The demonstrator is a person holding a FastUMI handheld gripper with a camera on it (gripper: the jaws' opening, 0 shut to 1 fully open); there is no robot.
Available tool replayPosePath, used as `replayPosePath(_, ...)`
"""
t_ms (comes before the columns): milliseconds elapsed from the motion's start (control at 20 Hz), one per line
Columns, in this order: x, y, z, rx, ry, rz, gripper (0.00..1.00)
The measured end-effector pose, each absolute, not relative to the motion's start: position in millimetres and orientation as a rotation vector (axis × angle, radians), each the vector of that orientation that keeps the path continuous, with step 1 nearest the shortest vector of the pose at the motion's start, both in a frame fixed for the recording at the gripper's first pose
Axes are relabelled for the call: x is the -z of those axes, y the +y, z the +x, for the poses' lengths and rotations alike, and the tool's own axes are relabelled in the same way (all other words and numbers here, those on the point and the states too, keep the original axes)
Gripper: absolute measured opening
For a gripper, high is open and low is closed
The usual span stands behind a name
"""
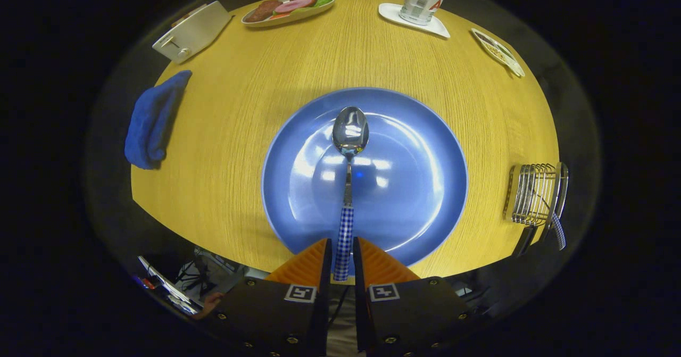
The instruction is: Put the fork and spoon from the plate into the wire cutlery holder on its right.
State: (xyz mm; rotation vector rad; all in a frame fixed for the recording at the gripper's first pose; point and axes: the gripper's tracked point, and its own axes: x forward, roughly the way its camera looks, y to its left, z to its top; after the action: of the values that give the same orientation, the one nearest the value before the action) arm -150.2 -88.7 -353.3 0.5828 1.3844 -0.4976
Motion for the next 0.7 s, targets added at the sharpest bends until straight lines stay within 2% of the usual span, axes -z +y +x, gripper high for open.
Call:
replayPosePath(400, 367, -80, -152, 0.467, 1.429, 0.583, 0.22)
replayPosePath(450, 351, -85, -155, 0.488, 1.433, 0.565, 0.22)
replayPosePath(500, 367, -82, -158, 0.469, 1.453, 0.553, 0.13)
replayPosePath(600, 368, -83, -157, 0.444, 1.449, 0.559, 0.13)
replayPosePath(650, 364, -82, -160, 0.443, 1.455, 0.564, 0.03)
replayPosePath(700, 362, -83, -159, 0.433, 1.453, 0.572, 0.03)
